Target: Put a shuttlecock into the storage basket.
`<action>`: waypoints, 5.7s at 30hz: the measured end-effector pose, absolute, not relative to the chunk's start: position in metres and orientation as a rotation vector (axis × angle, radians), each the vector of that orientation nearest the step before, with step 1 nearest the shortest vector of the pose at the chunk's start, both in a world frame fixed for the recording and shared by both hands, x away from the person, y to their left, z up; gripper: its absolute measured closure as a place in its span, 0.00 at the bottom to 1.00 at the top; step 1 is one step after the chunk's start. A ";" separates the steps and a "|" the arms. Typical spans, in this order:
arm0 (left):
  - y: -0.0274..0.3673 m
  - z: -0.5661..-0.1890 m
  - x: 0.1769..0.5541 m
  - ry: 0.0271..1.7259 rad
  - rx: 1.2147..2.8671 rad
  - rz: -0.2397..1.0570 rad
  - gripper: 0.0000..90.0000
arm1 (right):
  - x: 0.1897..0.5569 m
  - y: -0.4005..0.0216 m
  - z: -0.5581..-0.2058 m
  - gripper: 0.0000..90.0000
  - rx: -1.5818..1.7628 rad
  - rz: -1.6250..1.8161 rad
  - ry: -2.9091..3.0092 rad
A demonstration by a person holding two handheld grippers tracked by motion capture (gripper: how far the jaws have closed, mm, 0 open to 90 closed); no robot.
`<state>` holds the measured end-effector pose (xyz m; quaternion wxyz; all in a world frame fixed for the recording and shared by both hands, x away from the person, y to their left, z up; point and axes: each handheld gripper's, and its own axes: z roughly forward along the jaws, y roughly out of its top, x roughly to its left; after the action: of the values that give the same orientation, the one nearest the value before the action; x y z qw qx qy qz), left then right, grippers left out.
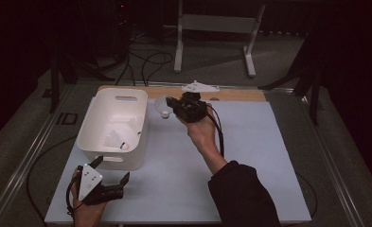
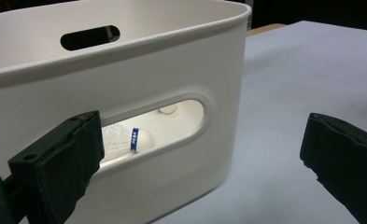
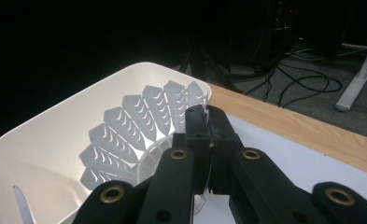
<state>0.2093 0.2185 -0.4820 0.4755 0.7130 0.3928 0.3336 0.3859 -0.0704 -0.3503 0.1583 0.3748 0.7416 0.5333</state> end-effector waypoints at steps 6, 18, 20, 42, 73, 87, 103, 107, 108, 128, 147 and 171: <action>0.219 -0.482 0.209 0.960 1.742 0.816 0.00 | 0.387 -0.068 -0.348 1.00 1.062 1.535 2.119; 0.219 -0.482 0.209 0.961 1.739 0.816 0.00 | 0.386 -0.063 -0.343 1.00 1.051 1.550 2.115; 0.219 -0.482 0.209 0.961 1.738 0.816 0.00 | 0.386 -0.062 -0.342 1.00 1.048 1.553 2.114; 0.219 -0.482 0.209 0.960 1.742 0.818 0.00 | 0.386 -0.048 -0.336 1.00 1.031 1.594 2.097; 0.219 -0.482 0.209 0.957 1.735 0.815 0.00 | 0.387 -0.024 -0.333 1.00 0.995 1.624 2.115; 0.219 -0.482 0.209 0.958 1.735 0.817 0.00 | 0.388 -0.016 -0.334 1.00 0.980 1.625 2.126; 0.219 -0.481 0.209 0.957 1.735 0.817 0.00 | 0.386 -0.002 -0.338 1.00 0.980 1.640 2.146; 0.219 -0.481 0.209 0.957 1.736 0.818 0.00 | 0.385 0.001 -0.339 1.00 0.966 1.635 2.162; 0.219 -0.481 0.209 0.957 1.737 0.817 0.00 | 0.385 0.003 -0.340 1.00 0.962 1.631 2.165; 0.219 -0.481 0.209 0.954 1.736 0.816 0.00 | 0.380 0.018 -0.349 0.99 0.932 1.600 2.210; 0.219 -0.482 0.209 0.953 1.739 0.815 0.00 | 0.378 0.024 -0.358 0.98 0.934 1.578 2.240; 0.219 -0.482 0.209 0.954 1.738 0.816 0.00 | 0.381 0.028 -0.365 0.78 0.938 1.585 2.255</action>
<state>0.2092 0.2191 -0.4815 0.4784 0.7118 0.3909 0.3342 0.3812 0.0277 -0.3646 0.1148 0.3200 0.7693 0.5409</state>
